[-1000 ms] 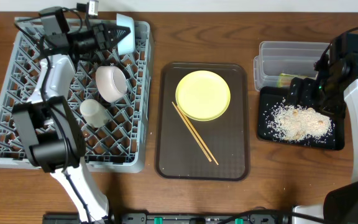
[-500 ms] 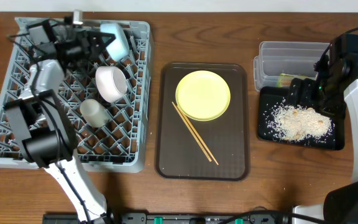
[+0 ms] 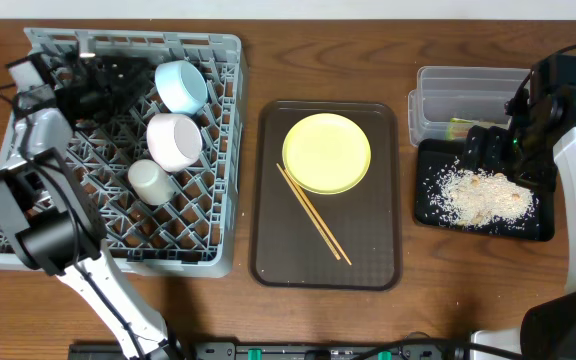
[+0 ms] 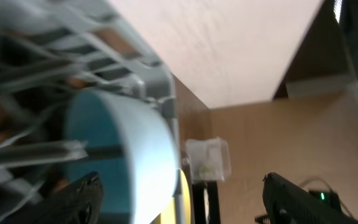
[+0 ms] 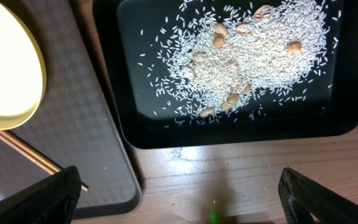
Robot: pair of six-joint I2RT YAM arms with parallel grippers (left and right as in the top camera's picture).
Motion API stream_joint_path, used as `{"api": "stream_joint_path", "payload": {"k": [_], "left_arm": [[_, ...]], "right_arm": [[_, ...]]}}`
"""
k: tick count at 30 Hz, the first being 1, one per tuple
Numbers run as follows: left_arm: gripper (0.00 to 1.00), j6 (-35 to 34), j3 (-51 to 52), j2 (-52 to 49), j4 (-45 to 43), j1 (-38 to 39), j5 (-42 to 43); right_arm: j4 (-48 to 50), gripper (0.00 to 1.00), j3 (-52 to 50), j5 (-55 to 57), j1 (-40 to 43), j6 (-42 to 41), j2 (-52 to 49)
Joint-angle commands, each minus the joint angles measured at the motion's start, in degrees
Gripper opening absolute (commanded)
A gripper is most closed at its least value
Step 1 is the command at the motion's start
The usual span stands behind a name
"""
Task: Sort waste into correct bins and load items into the dishwasher
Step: 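Lower the light-blue bowl into the back of the dish rack, then move the left gripper back to the chopsticks on the tray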
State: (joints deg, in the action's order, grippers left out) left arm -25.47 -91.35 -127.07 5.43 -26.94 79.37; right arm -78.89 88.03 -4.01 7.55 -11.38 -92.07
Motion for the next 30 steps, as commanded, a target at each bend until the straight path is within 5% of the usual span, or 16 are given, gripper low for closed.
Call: {"api": "stream_joint_path", "payload": {"k": [1, 8, 18, 26, 30], "left_arm": [[0.86, 0.04, 0.00, 2.78, 2.49, -2.43, -5.88], [0.90, 2.54, 0.00, 11.67, 7.76, -3.28, -13.11], [0.92, 7.78, 0.00, 31.85, 45.75, 6.99, -50.60], [0.92, 7.37, 0.39, 35.10, 58.49, 22.23, -51.58], [0.93, 0.59, 3.61, 34.45, 59.87, 29.31, -53.72]], "right_arm": [[-0.22, 0.99, 0.83, 0.57, 0.42, -0.37, 1.20], [-0.20, 0.99, 0.83, 0.57, 0.42, -0.37, 1.20], [0.00, 0.99, 0.83, 0.59, 0.42, -0.33, 1.20], [0.07, 0.99, 0.83, 0.57, 0.42, -0.33, 1.20], [-0.02, 0.99, 0.83, 0.57, 0.42, -0.09, 1.20]]}}
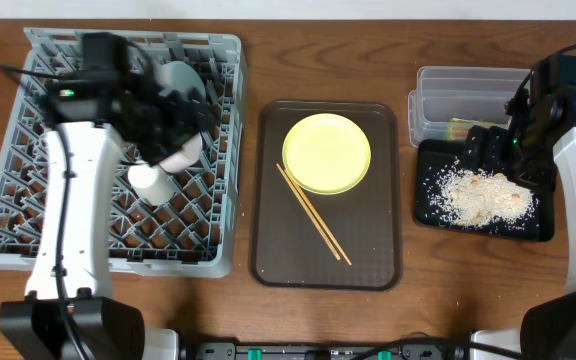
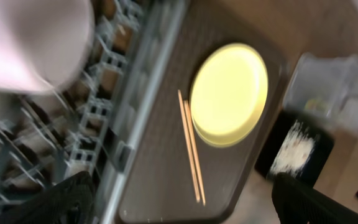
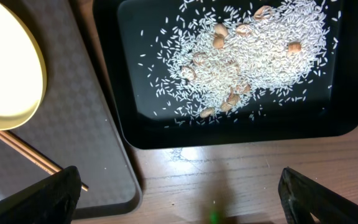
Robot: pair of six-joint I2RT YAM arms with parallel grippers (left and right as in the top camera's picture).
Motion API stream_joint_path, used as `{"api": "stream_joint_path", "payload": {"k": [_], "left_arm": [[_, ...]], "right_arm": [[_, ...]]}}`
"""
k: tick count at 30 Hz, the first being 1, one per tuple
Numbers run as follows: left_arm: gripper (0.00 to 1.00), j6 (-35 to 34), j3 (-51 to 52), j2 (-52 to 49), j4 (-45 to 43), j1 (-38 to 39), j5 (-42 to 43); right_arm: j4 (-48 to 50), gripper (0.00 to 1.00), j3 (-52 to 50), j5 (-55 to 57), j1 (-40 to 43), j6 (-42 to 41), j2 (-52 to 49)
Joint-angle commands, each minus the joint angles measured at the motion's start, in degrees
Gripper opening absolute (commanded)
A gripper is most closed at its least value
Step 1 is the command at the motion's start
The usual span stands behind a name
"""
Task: Sort waste into correct bins and load items into the dishwasher
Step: 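Move the left gripper back to the chopsticks on the tray, then grasp one wooden chopstick with the left gripper and lift it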
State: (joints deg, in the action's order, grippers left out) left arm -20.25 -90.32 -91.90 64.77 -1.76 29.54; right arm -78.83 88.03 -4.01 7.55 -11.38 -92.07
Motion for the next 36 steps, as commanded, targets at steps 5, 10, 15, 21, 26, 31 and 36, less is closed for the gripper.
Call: {"api": "stream_joint_path", "payload": {"k": [5, 10, 15, 21, 26, 31, 36], "left_arm": [[0.93, -15.28, 7.48, -0.83, 0.02, 13.75, -16.63], [0.93, -21.55, 12.87, -1.27, -6.03, 24.00, -20.83], [0.93, -29.68, 17.46, -3.41, -12.02, 31.69, -24.68], [0.93, -31.54, 18.71, -8.41, -16.46, 36.83, -26.23], [0.93, -31.56, 18.71, -14.03, -17.38, 39.45, -26.56], [0.93, -32.22, 18.71, -17.46, -17.33, 40.17, -25.59], [0.93, -32.35, 18.78, -19.47, -17.31, 40.15, -23.98]], "right_arm": [[-0.28, 0.99, 0.83, 0.57, 0.42, -0.09, 1.20], [-0.31, 0.99, 0.83, 0.55, 0.39, 0.28, 1.20], [-0.31, 0.99, 0.83, 0.55, 0.39, 0.28, 1.20], [-0.31, 0.99, 0.83, 0.57, 0.39, 0.28, 1.20], [-0.31, 0.99, 0.83, 0.57, 0.39, 0.31, 1.20], [-0.28, 0.99, 0.83, 0.57, 0.42, 0.31, 1.20], [-0.28, 0.99, 0.83, 0.57, 0.42, 0.31, 1.20]]}}
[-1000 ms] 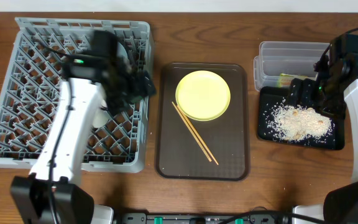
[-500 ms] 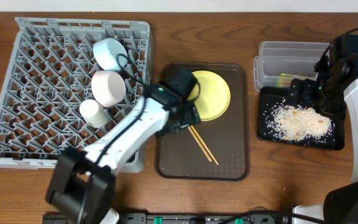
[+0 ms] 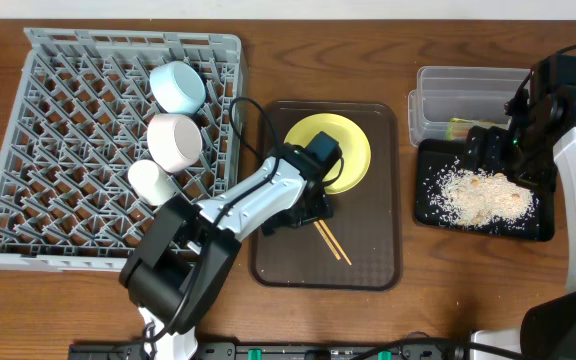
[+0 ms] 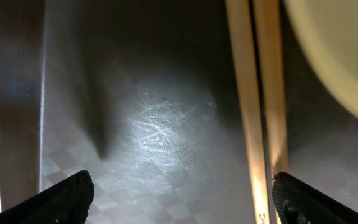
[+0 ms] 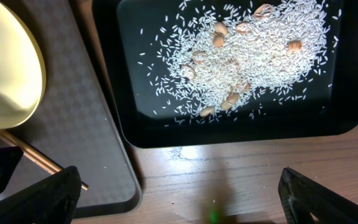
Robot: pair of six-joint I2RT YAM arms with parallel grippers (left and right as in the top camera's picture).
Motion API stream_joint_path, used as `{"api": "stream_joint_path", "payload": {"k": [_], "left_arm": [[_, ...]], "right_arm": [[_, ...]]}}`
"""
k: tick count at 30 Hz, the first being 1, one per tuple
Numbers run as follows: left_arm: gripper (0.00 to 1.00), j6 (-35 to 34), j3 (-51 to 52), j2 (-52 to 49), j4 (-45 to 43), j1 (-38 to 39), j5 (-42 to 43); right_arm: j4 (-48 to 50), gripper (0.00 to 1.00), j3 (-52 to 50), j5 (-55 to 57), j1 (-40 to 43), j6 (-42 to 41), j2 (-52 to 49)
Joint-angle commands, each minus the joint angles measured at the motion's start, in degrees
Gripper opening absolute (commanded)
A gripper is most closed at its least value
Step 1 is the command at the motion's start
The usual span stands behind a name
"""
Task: Sort waste into correct bins and load items into the dishwasher
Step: 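Grasp one wooden chopstick with the left gripper and lift it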
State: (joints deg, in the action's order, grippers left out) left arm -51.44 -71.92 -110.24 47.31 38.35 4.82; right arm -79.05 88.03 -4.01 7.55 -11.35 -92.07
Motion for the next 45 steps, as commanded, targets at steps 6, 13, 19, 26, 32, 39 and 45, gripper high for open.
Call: {"api": "stream_joint_path", "payload": {"k": [6, 13, 19, 26, 32, 39, 45], "left_arm": [[0.91, -1.18, 0.87, -1.27, 0.35, 0.15, 0.74], [0.73, -1.20, 4.66, -1.27, -1.33, 0.15, 0.76], [0.55, -1.16, 5.86, -1.27, -2.71, 0.15, 1.99], [0.32, -0.57, 5.86, -1.27, -3.56, -0.09, 1.66], [0.24, 0.92, 5.84, -1.25, -4.15, -1.75, 1.62], [0.08, 5.88, 5.16, -0.98, -4.17, -3.80, 1.60], [0.08, 11.04, 4.50, 3.58, -4.13, -5.51, 0.46]], "right_arm": [[-0.09, 0.99, 0.83, 0.57, 0.42, 0.76, 1.20], [-0.07, 0.99, 0.83, 0.57, 0.42, 0.74, 1.20], [-0.07, 0.99, 0.83, 0.55, 0.42, 0.74, 1.20], [-0.09, 0.99, 0.83, 0.57, 0.42, 0.74, 1.20], [-0.09, 0.99, 0.83, 0.57, 0.42, 0.76, 1.20], [-0.17, 0.99, 0.83, 0.57, 0.42, 0.74, 1.20], [-0.31, 0.99, 0.83, 0.57, 0.42, 0.74, 1.20]]}}
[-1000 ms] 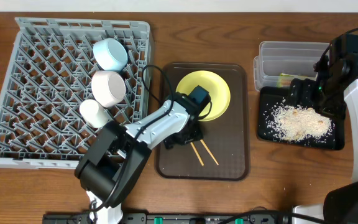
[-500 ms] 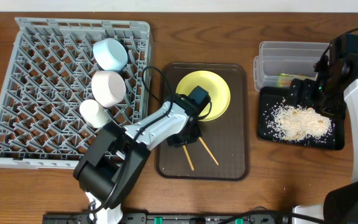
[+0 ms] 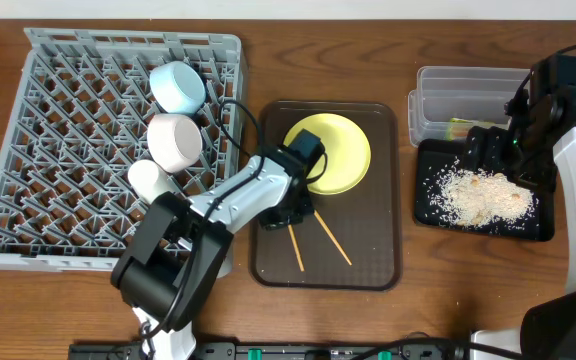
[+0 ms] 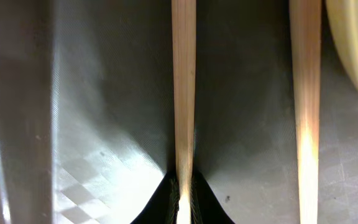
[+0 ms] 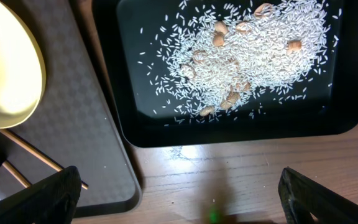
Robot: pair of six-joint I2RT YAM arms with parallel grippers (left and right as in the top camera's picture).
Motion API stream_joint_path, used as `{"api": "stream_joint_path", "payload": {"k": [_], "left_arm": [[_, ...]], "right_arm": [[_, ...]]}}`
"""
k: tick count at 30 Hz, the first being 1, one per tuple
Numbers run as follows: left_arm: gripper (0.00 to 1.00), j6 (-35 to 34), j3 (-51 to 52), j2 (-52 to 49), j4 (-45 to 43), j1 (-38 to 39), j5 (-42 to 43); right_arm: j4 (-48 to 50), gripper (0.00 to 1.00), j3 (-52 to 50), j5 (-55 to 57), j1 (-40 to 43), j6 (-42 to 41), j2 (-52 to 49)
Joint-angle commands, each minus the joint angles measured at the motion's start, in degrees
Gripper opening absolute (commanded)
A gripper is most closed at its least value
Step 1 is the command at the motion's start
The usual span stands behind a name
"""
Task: Sort waste into correct bins and load items into the dishwasher
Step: 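Grasp one wooden chopstick with the left gripper and lift it, then insert the chopstick upright into the dish rack, then reach the left gripper to the second chopstick and grasp it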
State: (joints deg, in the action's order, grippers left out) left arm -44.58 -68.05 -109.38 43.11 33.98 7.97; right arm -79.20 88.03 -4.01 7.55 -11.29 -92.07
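Note:
My left gripper (image 4: 183, 202) is shut on one wooden chopstick (image 4: 183, 93), low over the brown tray (image 3: 368, 260). In the overhead view that chopstick (image 3: 295, 247) points toward the tray's front, out from under the left gripper (image 3: 293, 208). The second chopstick (image 3: 332, 239) lies apart from it on the tray, below the yellow plate (image 3: 330, 152). My right gripper (image 5: 179, 193) hangs open above the black tray of rice and nuts (image 5: 241, 56), holding nothing.
The grey dish rack (image 3: 28, 200) at the left holds a blue cup (image 3: 178, 86), a pink-white cup (image 3: 174, 140) and a small white cup (image 3: 150, 180). A clear plastic bin (image 3: 463, 90) stands behind the black tray (image 3: 438, 215) at the right.
My left gripper was open over the two chopsticks lying side by side; now it is shut on one. That chopstick has swung away from the other, toward the tray's front.
My left arm was at the rack's far left corner, then over the rack beside the cups. Then its gripper was down on the brown tray, open at the pair of chopsticks, and now it grips one. The right arm stayed over the rice tray throughout.

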Motion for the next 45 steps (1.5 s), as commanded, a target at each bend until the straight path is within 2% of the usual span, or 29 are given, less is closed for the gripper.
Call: {"api": "stream_joint_path", "payload": {"k": [1, 5, 10, 15, 20, 27, 36, 38, 39, 40, 43, 45], "left_arm": [[0.08, 4.79, 0.63, 3.91, 0.04, -1.29, -3.52], [0.08, 11.37, 0.57, 10.29, 0.09, -1.84, -5.90], [0.08, 27.30, 0.42, 19.87, 1.92, -4.31, -5.90], [0.08, 38.69, -2.10, 26.01, 6.93, -10.73, -6.10], [0.07, 46.80, -3.15, 27.34, 6.73, -17.27, -6.10], [0.08, 47.56, -3.10, 25.31, 4.26, -23.06, -6.05], [0.11, 47.30, -3.10, 17.66, 2.99, -23.67, -5.62], [0.17, 47.28, -3.10, 17.27, 2.99, -23.67, -5.62], [0.39, 47.21, -3.13, 17.40, 2.99, -23.67, -5.62], [0.50, 46.69, -3.15, 17.90, 3.02, -23.67, -5.62], [0.51, 43.69, -3.15, 19.80, 3.13, -23.50, -3.69], [0.52, 40.87, -3.15, 21.31, 3.06, -23.17, 3.72]], "right_arm": [[-0.17, 0.99, 0.83, 0.57, 0.39, 0.68, 1.20], [-0.37, 0.99, 0.83, 0.57, 0.42, 0.76, 1.20], [-0.35, 0.99, 0.83, 0.57, 0.42, 0.87, 1.20], [-0.35, 0.99, 0.83, 0.55, 0.42, 0.85, 1.20], [-0.39, 0.99, 0.83, 0.57, 0.39, 0.85, 1.20], [-0.35, 0.99, 0.83, 0.55, 0.35, 0.83, 1.20], [-0.31, 0.99, 0.83, 0.57, 0.35, 0.83, 1.20], [-0.31, 0.99, 0.83, 0.57, 0.37, 0.85, 1.20], [-0.31, 0.99, 0.83, 0.57, 0.35, 0.85, 1.20], [-0.31, 0.99, 0.83, 0.57, 0.37, 0.85, 1.20], [-0.31, 0.99, 0.83, 0.57, 0.35, 0.85, 1.20], [-0.31, 0.99, 0.83, 0.57, 0.35, 0.85, 1.20]]}}
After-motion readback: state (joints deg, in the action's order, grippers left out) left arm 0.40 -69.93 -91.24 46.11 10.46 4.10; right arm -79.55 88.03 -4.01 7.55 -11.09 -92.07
